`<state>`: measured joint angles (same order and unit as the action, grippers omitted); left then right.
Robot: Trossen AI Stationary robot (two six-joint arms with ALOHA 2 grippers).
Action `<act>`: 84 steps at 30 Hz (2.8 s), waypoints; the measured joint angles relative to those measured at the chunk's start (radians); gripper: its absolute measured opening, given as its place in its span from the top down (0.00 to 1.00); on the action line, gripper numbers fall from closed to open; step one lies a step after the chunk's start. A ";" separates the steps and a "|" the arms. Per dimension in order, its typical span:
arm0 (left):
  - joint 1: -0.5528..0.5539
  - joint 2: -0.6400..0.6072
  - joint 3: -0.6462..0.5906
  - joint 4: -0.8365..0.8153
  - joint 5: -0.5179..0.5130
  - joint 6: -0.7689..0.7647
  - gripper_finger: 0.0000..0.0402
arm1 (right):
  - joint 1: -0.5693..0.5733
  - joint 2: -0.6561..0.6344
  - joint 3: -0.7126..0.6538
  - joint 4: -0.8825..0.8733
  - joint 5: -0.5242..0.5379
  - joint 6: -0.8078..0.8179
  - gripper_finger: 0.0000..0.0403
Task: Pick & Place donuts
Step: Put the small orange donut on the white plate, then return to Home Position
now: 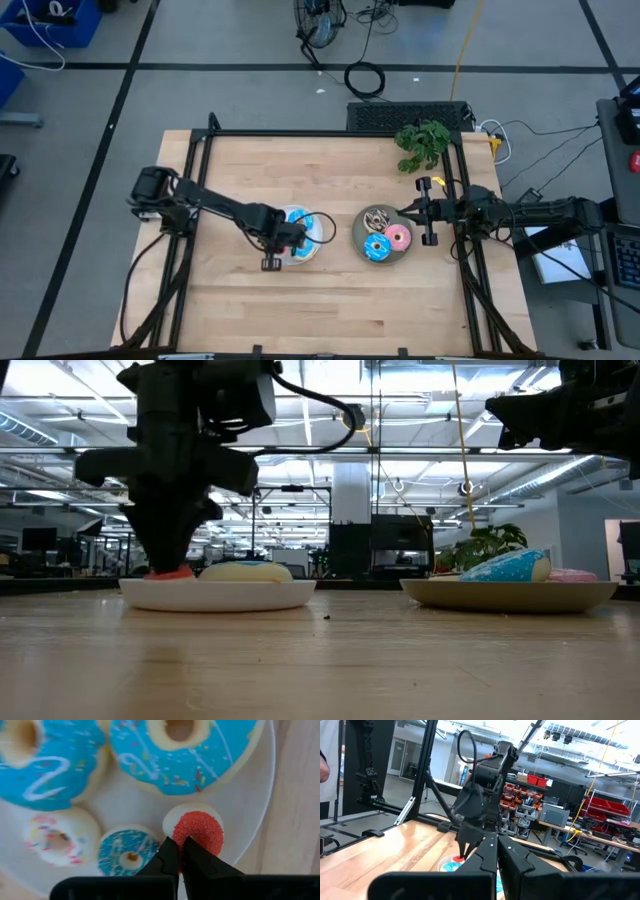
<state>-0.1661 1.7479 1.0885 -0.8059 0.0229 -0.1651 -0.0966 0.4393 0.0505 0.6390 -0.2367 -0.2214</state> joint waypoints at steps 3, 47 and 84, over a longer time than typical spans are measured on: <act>-0.006 0.020 0.000 0.005 0.012 0.000 0.96 | 0.000 0.000 0.000 0.000 0.000 0.000 1.00; -0.051 -0.704 0.134 -0.228 -0.414 0.116 0.99 | 0.000 0.000 0.000 -0.001 -0.001 0.016 1.00; 0.301 -1.449 -0.890 0.900 -0.007 0.327 0.98 | -0.001 0.001 0.000 -0.032 0.078 0.062 1.00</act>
<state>0.1353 0.2989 0.1981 0.0945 0.0157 0.1621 -0.0971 0.4400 0.0505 0.6068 -0.1589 -0.1590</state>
